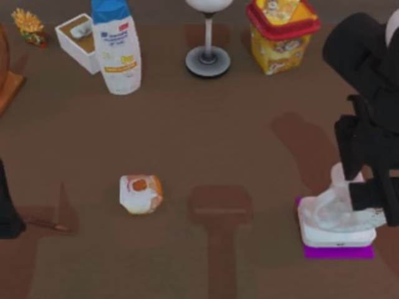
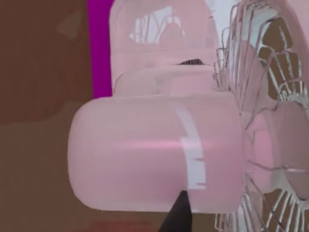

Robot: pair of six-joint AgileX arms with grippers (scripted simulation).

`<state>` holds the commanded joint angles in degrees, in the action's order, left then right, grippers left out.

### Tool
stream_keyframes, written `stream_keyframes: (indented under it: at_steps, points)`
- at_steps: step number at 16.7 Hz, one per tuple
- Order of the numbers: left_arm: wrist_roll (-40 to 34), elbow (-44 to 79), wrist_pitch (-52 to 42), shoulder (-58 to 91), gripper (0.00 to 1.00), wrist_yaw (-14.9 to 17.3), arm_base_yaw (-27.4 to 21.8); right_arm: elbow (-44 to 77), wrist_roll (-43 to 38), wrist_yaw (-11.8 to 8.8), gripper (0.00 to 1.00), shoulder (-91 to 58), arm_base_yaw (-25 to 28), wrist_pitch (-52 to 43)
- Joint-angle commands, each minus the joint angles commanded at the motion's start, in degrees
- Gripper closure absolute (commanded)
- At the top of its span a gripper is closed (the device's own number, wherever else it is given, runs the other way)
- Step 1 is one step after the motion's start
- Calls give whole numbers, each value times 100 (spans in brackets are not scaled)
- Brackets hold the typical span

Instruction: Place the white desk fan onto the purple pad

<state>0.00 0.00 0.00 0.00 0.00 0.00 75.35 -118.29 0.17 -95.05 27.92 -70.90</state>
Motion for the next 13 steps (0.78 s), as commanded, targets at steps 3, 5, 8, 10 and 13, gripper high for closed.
stream_keyframes:
  at_steps: [3,5,8,10,13]
  points:
    - [0,0,0,0,0,0,0,0,0,0,55,0,0,0]
    - [0,0,0,0,0,0,0,0,0,0,40,0,0,0]
    - [0,0,0,0,0,0,0,0,0,0,17,0,0,0]
    - [0,0,0,0,0,0,0,0,0,0,2,0,0,0]
    - [0,0,0,0,0,0,0,0,0,0,0,0,0,0]
